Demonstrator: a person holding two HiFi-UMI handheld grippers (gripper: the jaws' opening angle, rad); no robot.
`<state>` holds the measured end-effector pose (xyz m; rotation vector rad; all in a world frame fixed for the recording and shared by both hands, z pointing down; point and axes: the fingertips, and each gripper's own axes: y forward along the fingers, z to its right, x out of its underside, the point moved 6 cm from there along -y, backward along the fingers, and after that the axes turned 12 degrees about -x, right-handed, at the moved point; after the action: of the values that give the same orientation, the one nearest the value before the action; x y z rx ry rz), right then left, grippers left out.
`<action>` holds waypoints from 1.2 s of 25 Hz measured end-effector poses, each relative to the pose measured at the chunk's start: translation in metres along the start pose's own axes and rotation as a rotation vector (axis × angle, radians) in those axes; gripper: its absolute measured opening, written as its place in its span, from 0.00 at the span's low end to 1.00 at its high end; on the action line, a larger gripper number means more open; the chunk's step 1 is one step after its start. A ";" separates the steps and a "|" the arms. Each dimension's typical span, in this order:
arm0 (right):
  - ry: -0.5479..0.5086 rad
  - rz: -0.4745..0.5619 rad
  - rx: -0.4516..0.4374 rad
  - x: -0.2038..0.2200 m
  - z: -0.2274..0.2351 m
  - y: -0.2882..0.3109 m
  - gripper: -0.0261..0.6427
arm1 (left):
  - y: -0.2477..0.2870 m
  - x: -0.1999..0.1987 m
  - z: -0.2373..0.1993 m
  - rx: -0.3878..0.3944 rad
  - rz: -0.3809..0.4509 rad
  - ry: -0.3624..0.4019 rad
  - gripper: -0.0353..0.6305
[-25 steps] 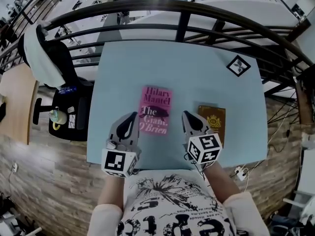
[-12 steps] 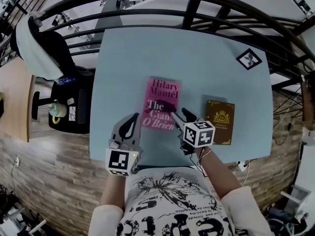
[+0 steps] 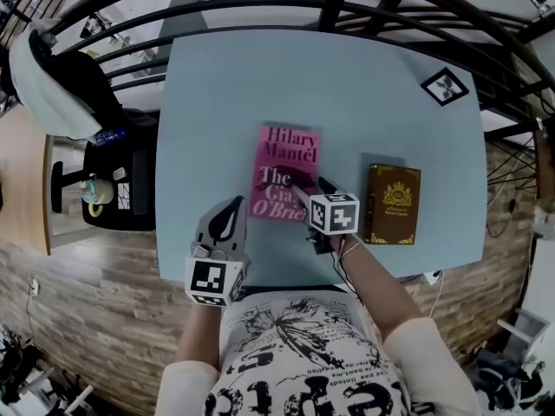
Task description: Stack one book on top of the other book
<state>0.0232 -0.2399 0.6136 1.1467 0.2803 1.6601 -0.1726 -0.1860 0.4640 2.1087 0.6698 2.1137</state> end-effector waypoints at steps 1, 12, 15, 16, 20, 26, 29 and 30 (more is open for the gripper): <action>0.001 -0.008 -0.008 0.001 0.002 0.003 0.50 | 0.001 0.001 0.000 0.000 -0.001 0.002 0.06; -0.028 0.022 -0.113 0.007 0.003 0.011 0.36 | 0.034 0.050 -0.010 0.014 -0.289 -0.088 0.07; -0.031 0.013 -0.107 0.006 0.004 0.010 0.37 | 0.051 0.073 -0.006 0.093 -0.459 -0.129 0.09; -0.037 0.014 -0.105 0.006 0.003 0.010 0.37 | 0.055 0.078 -0.005 0.107 -0.502 -0.136 0.21; -0.061 0.040 -0.092 0.007 0.002 0.010 0.38 | 0.075 0.089 -0.004 0.089 -0.604 -0.133 0.34; -0.077 0.044 -0.091 0.007 0.003 0.010 0.38 | 0.105 0.103 -0.005 0.093 -0.675 -0.180 0.43; -0.075 0.064 -0.081 0.009 0.002 0.011 0.38 | 0.115 0.117 -0.002 0.125 -0.721 -0.241 0.44; -0.069 0.071 -0.081 0.009 0.003 0.011 0.38 | 0.118 0.122 -0.001 0.137 -0.738 -0.264 0.44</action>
<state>0.0186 -0.2375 0.6272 1.1618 0.1289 1.6750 -0.1508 -0.2488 0.6197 1.7476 1.3210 1.3988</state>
